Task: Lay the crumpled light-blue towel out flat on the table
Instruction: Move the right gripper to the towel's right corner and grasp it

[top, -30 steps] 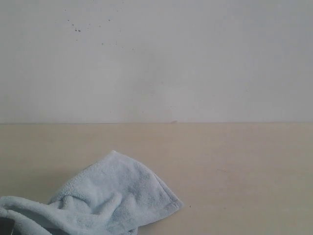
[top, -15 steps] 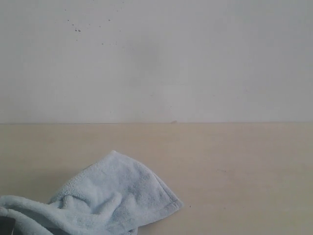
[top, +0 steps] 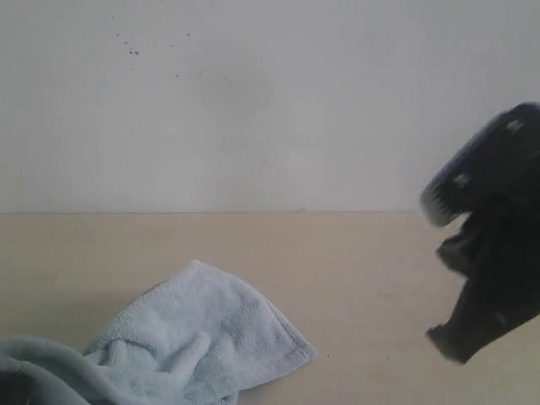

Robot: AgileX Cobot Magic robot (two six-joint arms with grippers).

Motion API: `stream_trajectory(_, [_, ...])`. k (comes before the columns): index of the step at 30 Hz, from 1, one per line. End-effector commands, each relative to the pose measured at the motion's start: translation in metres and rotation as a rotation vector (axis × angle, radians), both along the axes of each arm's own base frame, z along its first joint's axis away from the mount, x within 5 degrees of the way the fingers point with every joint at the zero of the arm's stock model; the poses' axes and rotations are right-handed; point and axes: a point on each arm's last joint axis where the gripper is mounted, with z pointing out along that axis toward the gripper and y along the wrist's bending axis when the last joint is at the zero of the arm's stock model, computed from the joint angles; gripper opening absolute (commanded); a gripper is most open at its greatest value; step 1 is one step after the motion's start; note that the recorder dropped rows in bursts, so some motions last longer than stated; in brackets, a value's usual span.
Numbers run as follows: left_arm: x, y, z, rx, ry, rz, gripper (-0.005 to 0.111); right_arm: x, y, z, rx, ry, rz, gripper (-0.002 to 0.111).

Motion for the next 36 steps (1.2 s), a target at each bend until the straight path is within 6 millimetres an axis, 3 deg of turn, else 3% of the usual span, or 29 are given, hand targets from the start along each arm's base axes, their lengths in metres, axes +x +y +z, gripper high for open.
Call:
stream_trajectory(1, [0.004, -0.002, -0.005, -0.03, 0.05, 0.014, 0.004, 0.016, 0.032, -0.028, -0.051, 0.065, 0.107, 0.0])
stream_trajectory(7, [0.005, -0.002, -0.006, -0.035, 0.06, 0.016, 0.004, 0.04, 0.067, -0.069, -0.143, 0.006, 0.369, 0.0])
stream_trajectory(13, [0.007, -0.001, -0.006, -0.026, 0.043, 0.028, 0.004, 0.063, 0.069, -0.122, -0.191, 0.147, 0.365, 0.0])
stream_trajectory(17, [0.007, -0.001, -0.005, -0.026, 0.04, 0.031, 0.004, 0.075, 0.062, -0.131, -0.161, 0.139, 0.377, 0.0])
stream_trajectory(25, [0.009, 0.0, -0.005, -0.025, 0.023, 0.047, 0.004, 0.093, 0.053, -0.124, 0.176, 0.133, 0.192, 0.0])
stream_trajectory(29, [0.009, 0.0, -0.004, -0.025, 0.019, 0.051, 0.004, 0.097, 0.055, -0.128, 0.184, 0.128, 0.193, 0.017])
stream_trajectory(33, [0.01, 0.0, -0.004, -0.025, 0.015, 0.054, 0.004, 0.113, 0.06, -0.136, 0.202, 0.162, 0.128, 0.051])
stream_trajectory(36, [0.01, 0.0, -0.004, -0.025, 0.015, 0.054, 0.004, 0.128, 0.062, -0.145, 0.232, 0.235, 0.014, 0.056])
